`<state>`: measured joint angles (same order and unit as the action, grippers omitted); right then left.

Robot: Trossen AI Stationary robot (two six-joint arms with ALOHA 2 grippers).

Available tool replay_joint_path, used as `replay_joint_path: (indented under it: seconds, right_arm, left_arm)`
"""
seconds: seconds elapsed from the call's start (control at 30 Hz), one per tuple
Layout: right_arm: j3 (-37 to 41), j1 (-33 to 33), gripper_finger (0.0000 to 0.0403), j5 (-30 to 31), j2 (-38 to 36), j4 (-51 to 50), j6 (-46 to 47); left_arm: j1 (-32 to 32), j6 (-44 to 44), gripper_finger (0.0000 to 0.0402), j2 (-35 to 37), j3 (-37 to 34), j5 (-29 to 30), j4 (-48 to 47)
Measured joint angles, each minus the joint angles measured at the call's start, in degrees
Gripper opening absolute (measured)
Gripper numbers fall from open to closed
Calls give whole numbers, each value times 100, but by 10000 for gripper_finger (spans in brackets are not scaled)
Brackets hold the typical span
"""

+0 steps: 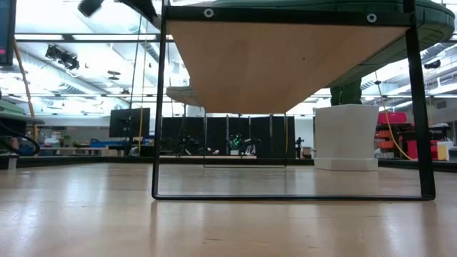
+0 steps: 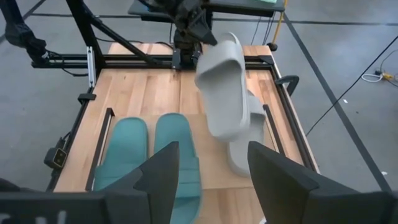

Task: Pick and place slides into the shelf
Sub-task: Put the gray slide on the shelf

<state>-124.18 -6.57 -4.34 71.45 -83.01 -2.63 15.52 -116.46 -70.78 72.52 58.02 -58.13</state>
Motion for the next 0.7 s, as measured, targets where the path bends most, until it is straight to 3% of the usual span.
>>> replay_joint_path:
  seconds: [0.23, 0.5, 0.7]
  right_arm:
    - [0, 0, 197, 0, -1, -63, -3]
    - [0, -2, 197, 0, 1, -62, 2]
    - [0, -2, 197, 0, 8, -59, 71]
  left_arm:
    - [119, -433, 8, -200, 654, -203, -1069]
    - [127, -758, 8, -760, 836, -643, -1405]
    - [150, -830, 8, -1028, 836, -612, -1509]
